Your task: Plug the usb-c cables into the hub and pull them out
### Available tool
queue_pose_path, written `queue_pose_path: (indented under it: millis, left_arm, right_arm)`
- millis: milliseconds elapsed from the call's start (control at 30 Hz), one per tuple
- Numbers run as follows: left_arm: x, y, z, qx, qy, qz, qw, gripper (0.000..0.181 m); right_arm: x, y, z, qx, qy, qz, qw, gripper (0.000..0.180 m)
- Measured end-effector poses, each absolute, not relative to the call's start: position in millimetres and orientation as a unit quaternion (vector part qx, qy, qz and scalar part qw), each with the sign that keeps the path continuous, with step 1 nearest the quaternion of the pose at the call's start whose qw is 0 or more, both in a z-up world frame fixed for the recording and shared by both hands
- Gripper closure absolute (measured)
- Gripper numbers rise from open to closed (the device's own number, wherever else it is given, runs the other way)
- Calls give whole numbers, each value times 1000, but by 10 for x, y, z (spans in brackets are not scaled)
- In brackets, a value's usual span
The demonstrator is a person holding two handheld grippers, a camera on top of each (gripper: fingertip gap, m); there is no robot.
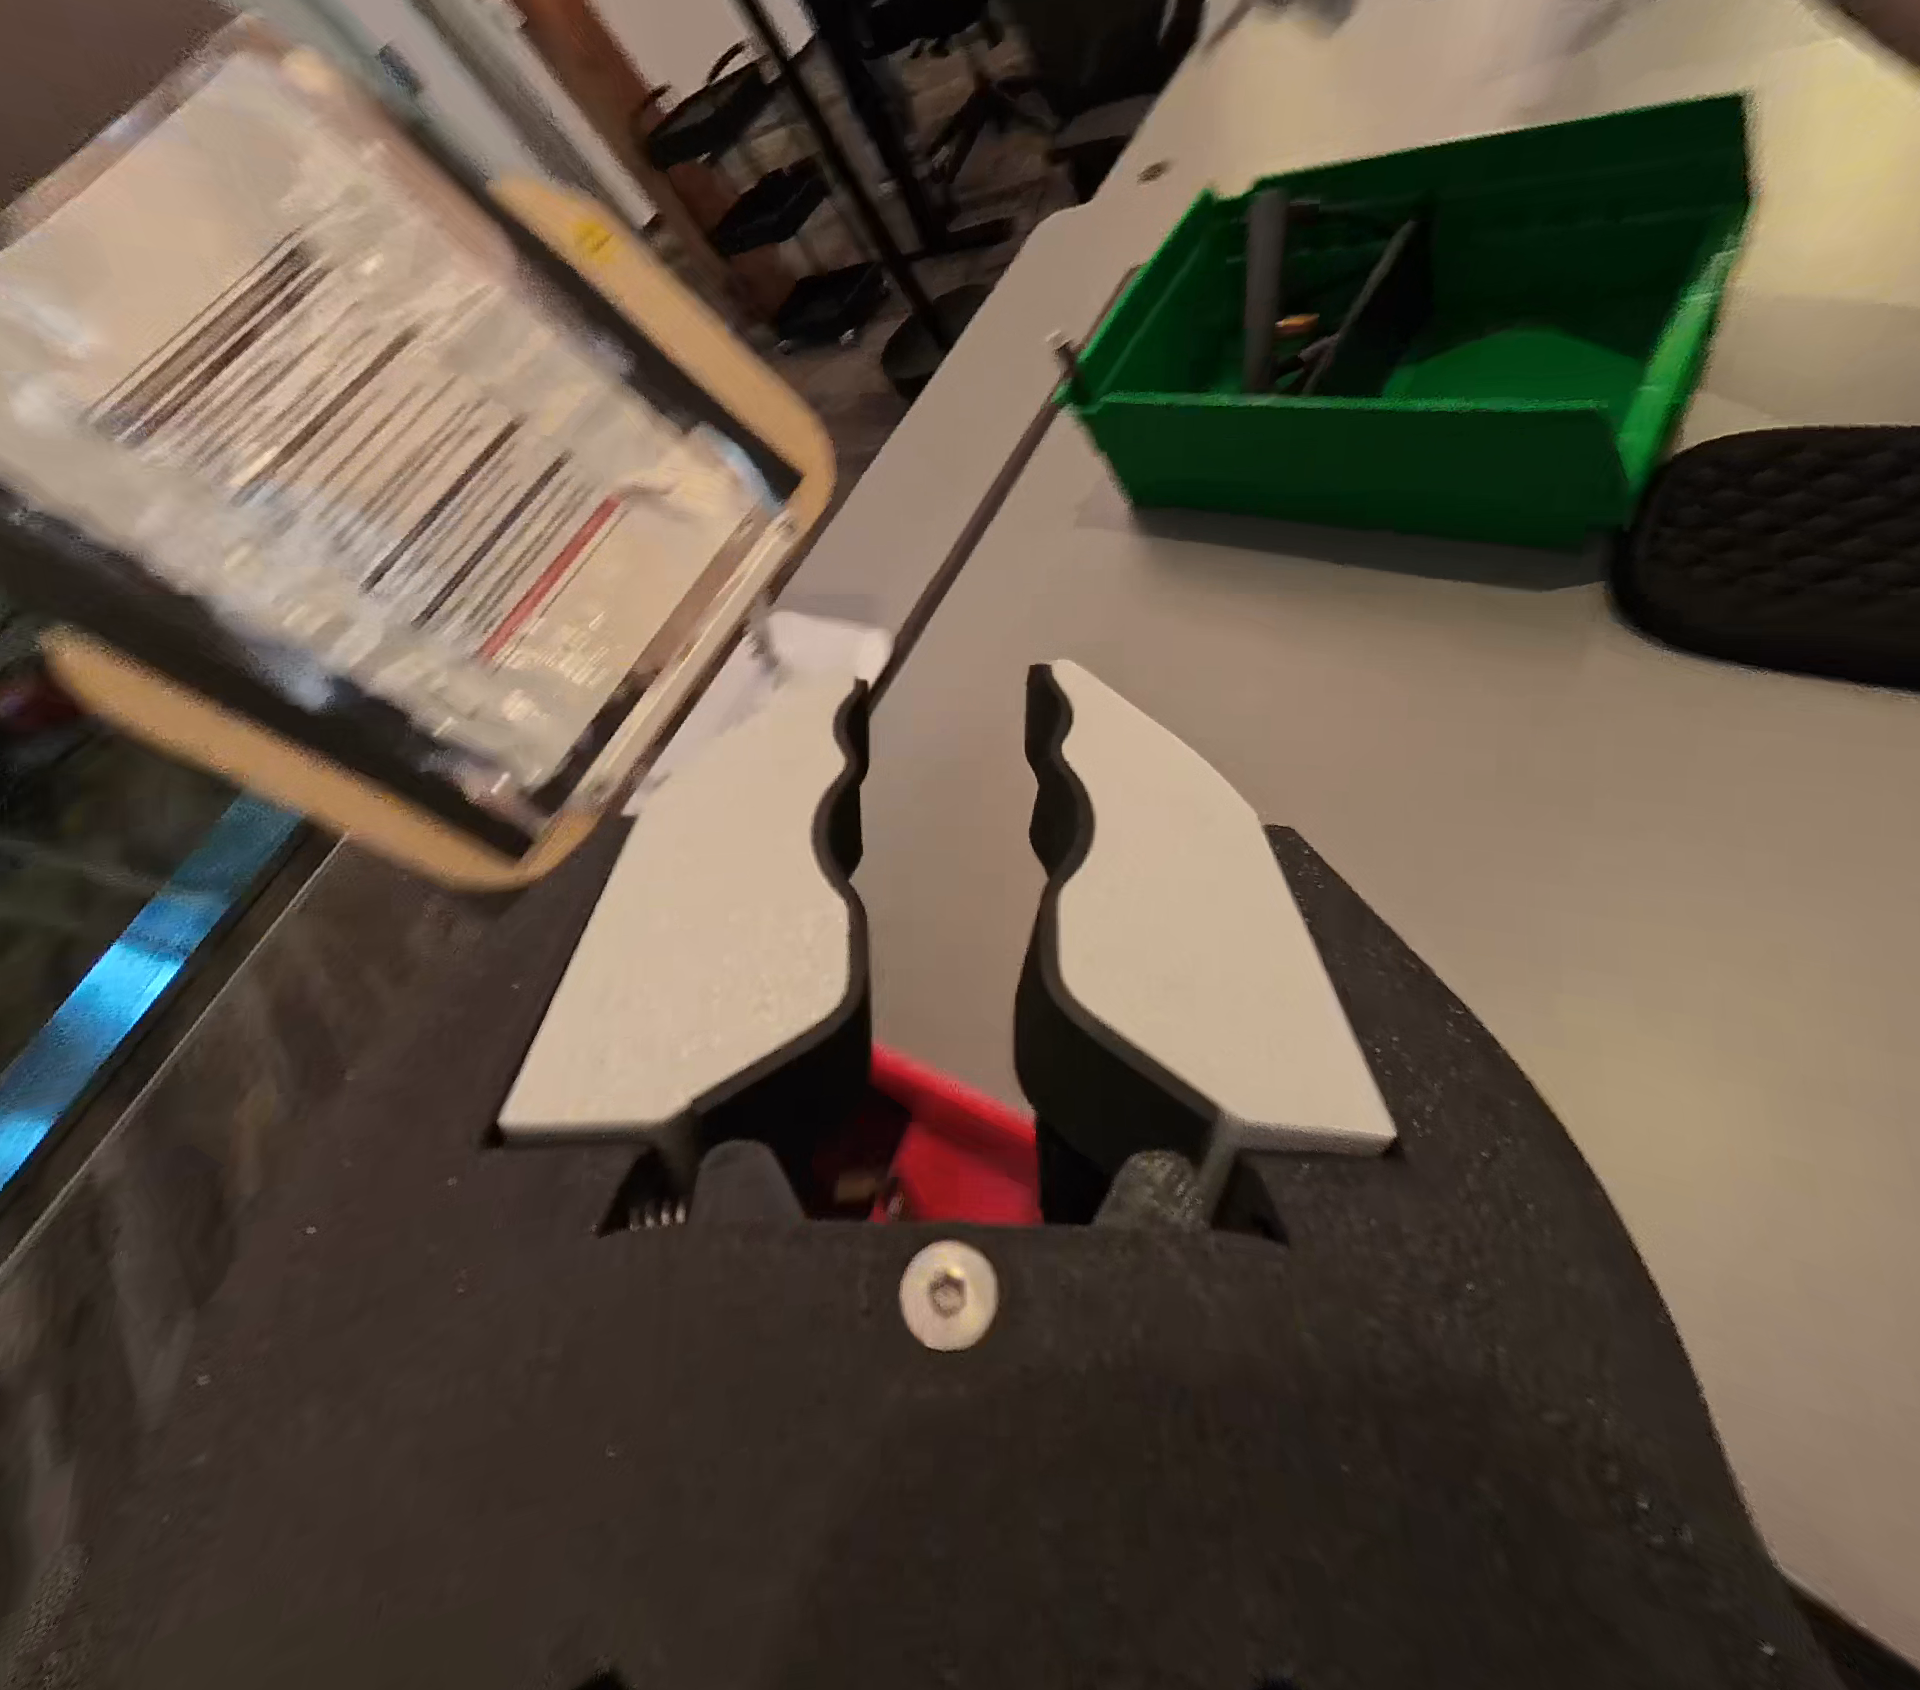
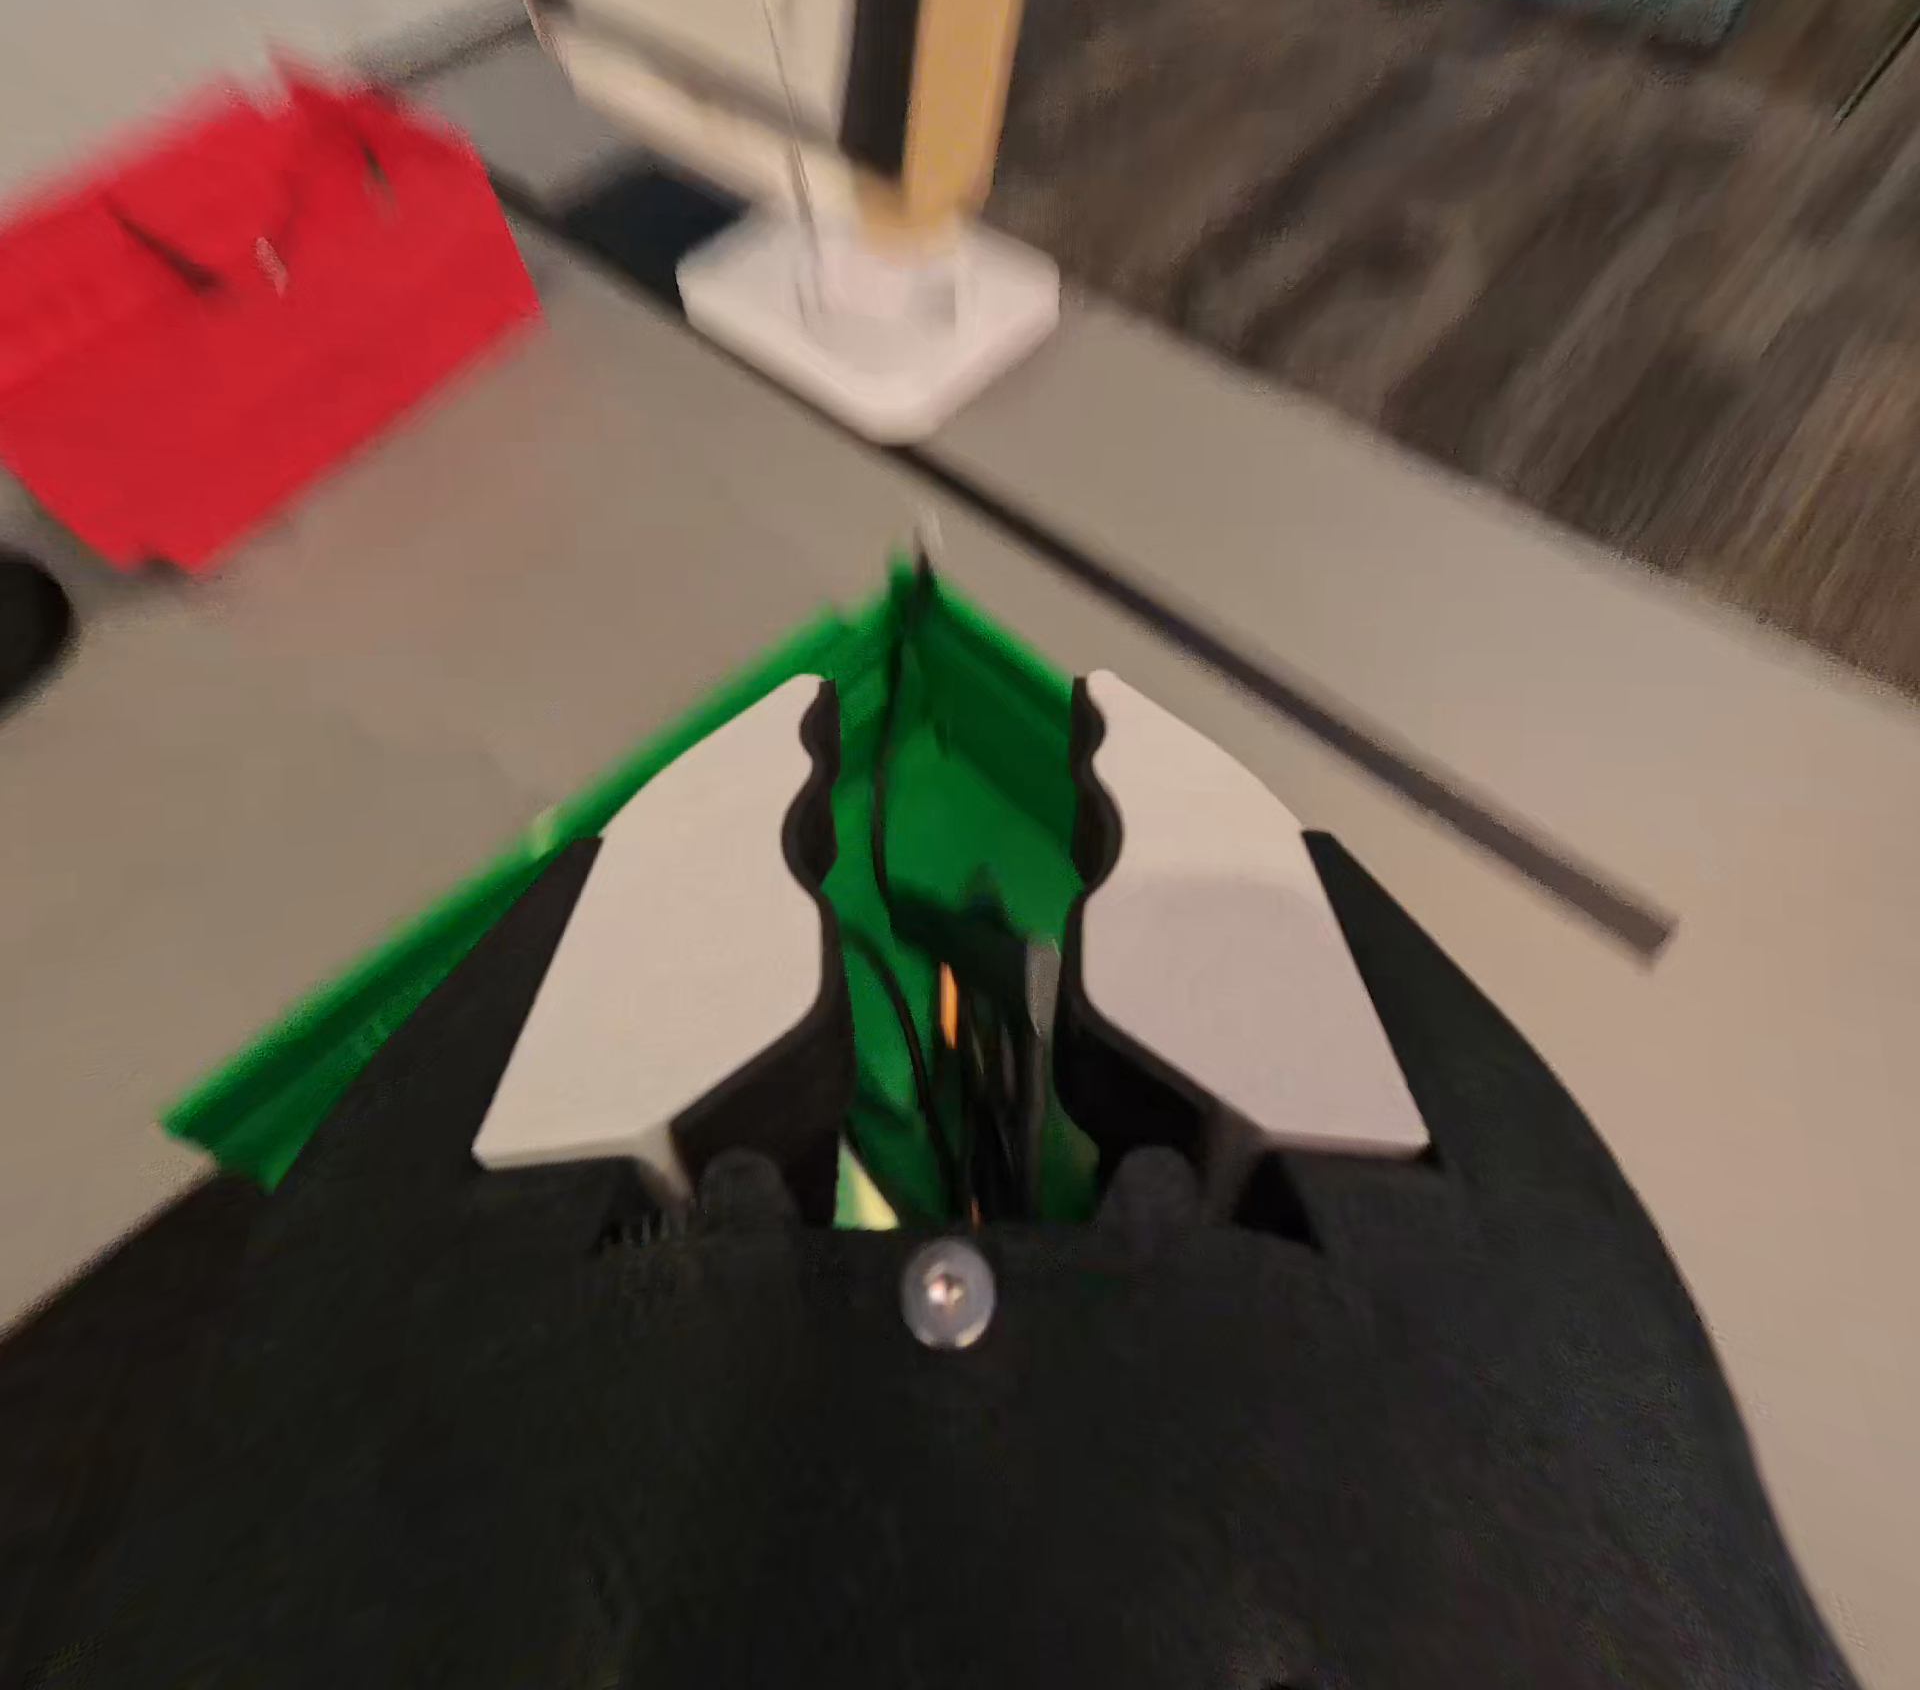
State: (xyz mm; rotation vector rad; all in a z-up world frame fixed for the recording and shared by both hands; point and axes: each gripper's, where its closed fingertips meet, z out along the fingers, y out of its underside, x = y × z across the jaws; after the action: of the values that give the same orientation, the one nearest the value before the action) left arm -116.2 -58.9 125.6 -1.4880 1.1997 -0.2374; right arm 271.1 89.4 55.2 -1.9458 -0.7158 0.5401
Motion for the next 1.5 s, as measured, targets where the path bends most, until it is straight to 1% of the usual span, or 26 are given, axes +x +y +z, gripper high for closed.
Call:
queue_pose_path:
  millis: [33,100,133,200,267,300,367,433,500,600,767,900,1000,1100,1233,1400,1500]
  left_arm:
    - [-1361,-545,1278,-651,491,-80,574,152]
    - [-1831,-445,1286,-693,437,-30,573,152]
    - [-2057,-409,1271,-716,406,-15,568,152]
    - [-2408,-374,1195,-756,355,-13,549,152]
    - [-2628,-353,1101,-778,334,-21,532,155]
    - [-2714,-331,1078,-782,326,-24,530,155]
    - [-2848,-293,1003,-797,308,-34,519,155]
    - [-2940,-277,794,-829,299,-40,471,155]
    - [-2973,-313,440,-869,313,-42,381,156]
    - [-2972,-372,-103,-911,345,-32,222,158]
    - [-2844,-208,-693,-930,360,-42,63,162]
    - [-2808,-81,-899,-934,355,-36,18,163]
    - [-2804,-42,-951,-930,367,-17,14,165]
    - [-2784,-30,-1030,-922,386,-14,0,177]
    - [-2865,-44,-1179,-919,393,9,-36,170]
    - [-2941,-6,-1294,-924,377,28,-61,162]
    - [-2964,-24,-1349,-925,372,28,-77,162]
  right_arm:
    - [2577,818,922,-751,-288,241,543,135]
    - [2201,477,1671,-628,-286,281,667,129]
    - [2011,265,1937,-574,-287,283,713,127]
    - [1679,-76,2243,-503,-285,239,780,125]
    - [1360,-319,2388,-454,-291,186,822,131]
    - [1201,-389,2410,-449,-297,175,825,133]
    - [867,-482,2342,-465,-330,190,799,132]
    - [638,-525,2194,-483,-360,202,773,130]
    - [546,-480,2147,-475,-362,192,779,133]
    - [462,-342,1922,-507,-394,186,744,133]
    - [525,-147,1760,-534,-392,177,728,133]
    - [588,-131,1823,-522,-376,173,746,134]
    - [593,-161,1822,-519,-385,174,743,135]
    - [627,-157,1840,-516,-382,168,748,135]
    - [660,-172,1856,-512,-381,173,750,135]
    - [701,-182,1880,-509,-378,176,753,136]
    - [710,-180,1881,-509,-378,175,753,137]
